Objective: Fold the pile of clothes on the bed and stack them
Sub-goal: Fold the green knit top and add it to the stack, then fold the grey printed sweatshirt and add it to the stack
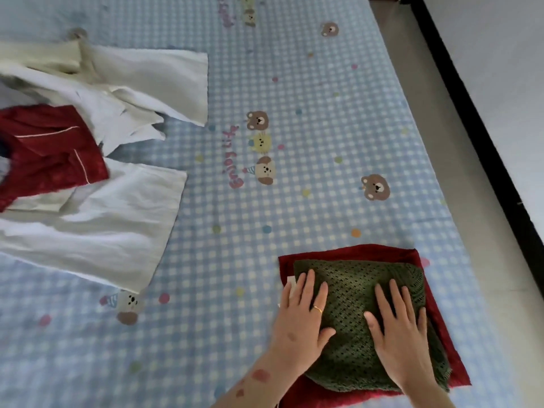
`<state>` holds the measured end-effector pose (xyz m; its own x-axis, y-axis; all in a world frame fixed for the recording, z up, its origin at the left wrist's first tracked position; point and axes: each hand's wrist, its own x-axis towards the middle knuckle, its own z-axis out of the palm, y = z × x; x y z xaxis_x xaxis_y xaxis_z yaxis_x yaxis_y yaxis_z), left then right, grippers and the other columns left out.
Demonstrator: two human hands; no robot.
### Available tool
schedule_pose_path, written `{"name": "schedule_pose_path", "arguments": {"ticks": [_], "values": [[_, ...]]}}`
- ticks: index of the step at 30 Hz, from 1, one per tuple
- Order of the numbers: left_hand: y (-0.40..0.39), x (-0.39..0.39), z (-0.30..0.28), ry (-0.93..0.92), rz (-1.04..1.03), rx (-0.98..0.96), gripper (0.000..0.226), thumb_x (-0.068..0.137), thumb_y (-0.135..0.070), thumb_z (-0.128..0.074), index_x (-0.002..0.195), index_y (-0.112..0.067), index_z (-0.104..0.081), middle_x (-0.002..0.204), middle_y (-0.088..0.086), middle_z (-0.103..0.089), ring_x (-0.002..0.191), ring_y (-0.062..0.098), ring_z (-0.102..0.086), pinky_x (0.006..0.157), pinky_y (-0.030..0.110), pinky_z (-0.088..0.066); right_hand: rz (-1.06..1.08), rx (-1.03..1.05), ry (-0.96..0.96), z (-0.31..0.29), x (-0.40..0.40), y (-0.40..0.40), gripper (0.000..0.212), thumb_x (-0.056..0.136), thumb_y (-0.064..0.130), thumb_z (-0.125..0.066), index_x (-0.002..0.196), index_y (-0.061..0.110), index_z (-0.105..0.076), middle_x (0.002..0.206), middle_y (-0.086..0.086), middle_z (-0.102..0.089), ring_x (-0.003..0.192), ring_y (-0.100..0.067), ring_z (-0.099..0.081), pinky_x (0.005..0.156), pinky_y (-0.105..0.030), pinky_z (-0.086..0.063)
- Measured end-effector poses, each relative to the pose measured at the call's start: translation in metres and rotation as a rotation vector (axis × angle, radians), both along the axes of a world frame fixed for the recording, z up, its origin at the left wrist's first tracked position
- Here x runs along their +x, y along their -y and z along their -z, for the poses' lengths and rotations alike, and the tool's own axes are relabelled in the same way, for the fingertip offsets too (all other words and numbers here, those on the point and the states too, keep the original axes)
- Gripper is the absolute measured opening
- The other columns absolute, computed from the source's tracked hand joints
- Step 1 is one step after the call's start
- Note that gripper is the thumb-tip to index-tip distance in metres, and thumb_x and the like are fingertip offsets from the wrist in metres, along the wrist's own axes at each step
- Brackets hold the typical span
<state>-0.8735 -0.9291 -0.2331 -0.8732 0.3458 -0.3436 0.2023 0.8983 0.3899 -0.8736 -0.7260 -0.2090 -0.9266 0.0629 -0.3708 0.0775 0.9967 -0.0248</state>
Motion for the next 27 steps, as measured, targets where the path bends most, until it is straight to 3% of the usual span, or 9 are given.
{"name": "schedule_pose_path", "arguments": {"ticks": [2, 5, 8, 10, 12, 16, 20, 23, 27], "values": [[0.025, 0.005, -0.014, -0.001, -0.101, 0.011, 0.063, 0.097, -0.045, -0.029, 0.151, -0.019, -0.007, 0.159, 0.007, -0.006, 0.147, 0.024, -0.002, 0.116, 0.043, 0.008, 0.068, -0.116, -0.092, -0.019, -0.004, 0.021, 0.056, 0.089, 0.039, -0.05, 0.14, 0.014, -0.045, 0.149, -0.007, -0.037, 0.138, -0.027, -0.034, 0.107, -0.053, -0.035], [0.105, 0.023, -0.024, 0.11, -0.278, -0.079, 0.058, 0.099, -0.039, -0.028, 0.15, -0.017, -0.013, 0.15, 0.002, -0.032, 0.137, 0.017, -0.029, 0.117, 0.032, -0.013, 0.042, -0.254, -0.086, -0.037, -0.007, 0.077, 0.045, 0.082, 0.019, -0.068, 0.126, 0.011, -0.059, 0.133, -0.009, -0.057, 0.098, -0.026, -0.068, 0.071, -0.035, -0.058], [0.201, 0.038, -0.032, 0.122, -0.386, -0.176, 0.053, 0.095, -0.036, -0.043, 0.143, -0.016, -0.033, 0.138, 0.001, -0.048, 0.125, 0.017, -0.047, 0.104, 0.029, -0.035, -0.038, -0.347, -0.052, -0.045, -0.025, 0.142, 0.041, 0.09, 0.025, -0.058, 0.131, 0.021, -0.054, 0.138, 0.003, -0.051, 0.102, -0.014, -0.065, 0.068, -0.019, -0.049], [0.267, 0.05, -0.042, 0.02, -0.473, -0.141, 0.044, 0.068, -0.029, -0.079, 0.106, -0.01, -0.069, 0.095, 0.003, -0.071, 0.084, 0.017, -0.069, 0.068, 0.025, -0.055, -0.102, -0.397, 0.004, -0.042, -0.043, 0.19, 0.041, 0.097, 0.034, -0.045, 0.138, 0.028, -0.043, 0.143, 0.011, -0.042, 0.118, -0.008, -0.055, 0.079, -0.018, -0.046], [0.326, 0.067, -0.047, -0.083, -0.518, -0.228, 0.026, 0.057, -0.034, -0.08, 0.068, -0.011, -0.074, 0.06, -0.004, -0.067, 0.051, 0.008, -0.065, 0.042, 0.017, -0.048, -0.168, -0.417, 0.085, -0.042, -0.058, 0.239, 0.042, 0.099, 0.039, -0.036, 0.14, 0.032, -0.036, 0.145, 0.013, -0.036, 0.124, -0.008, -0.048, 0.088, -0.022, -0.045], [0.438, 0.089, -0.052, -0.136, -0.598, -0.306, 0.057, 0.09, -0.04, -0.029, 0.068, -0.011, -0.073, 0.057, -0.004, -0.066, 0.049, 0.007, -0.064, 0.041, 0.014, -0.045, -0.274, -0.508, 0.069, -0.041, -0.077, 0.348, 0.039, 0.098, 0.032, -0.042, 0.136, 0.026, -0.043, 0.139, 0.007, -0.046, 0.121, -0.014, -0.052, 0.09, -0.028, -0.044], [0.547, 0.075, -0.068, -0.244, -0.746, -0.321, 0.022, 0.062, -0.027, -0.064, 0.073, -0.01, -0.071, 0.06, 0.0, -0.067, 0.052, 0.014, -0.067, 0.044, 0.023, -0.052, -0.461, -0.542, 0.05, -0.041, -0.099, 0.47, 0.039, 0.098, 0.028, -0.045, 0.136, 0.023, -0.046, 0.136, 0.007, -0.05, 0.115, -0.014, -0.057, 0.09, -0.026, -0.045], [0.614, 0.038, -0.066, -0.221, -0.78, -0.287, 0.046, 0.04, -0.015, -0.094, 0.079, -0.004, -0.072, 0.068, 0.006, -0.068, 0.056, 0.024, -0.067, 0.046, 0.029, -0.054, -0.596, -0.561, -0.011, -0.042, -0.125, 0.561, 0.038, 0.098, 0.025, -0.046, 0.135, 0.019, -0.048, 0.133, 0.005, -0.054, 0.115, -0.013, -0.056, 0.094, -0.023, -0.042], [0.677, -0.03, -0.045, -0.292, -0.646, -0.267, 0.057, 0.036, -0.023, -0.095, 0.087, -0.008, -0.072, 0.08, 0.004, -0.068, 0.068, 0.022, -0.068, 0.054, 0.025, -0.055, -0.776, -0.519, -0.072, -0.032, -0.169, 0.677, 0.039, 0.097, 0.018, -0.044, 0.137, 0.016, -0.044, 0.134, 0.001, -0.05, 0.118, -0.014, -0.052, 0.096, -0.025, -0.044]]}}
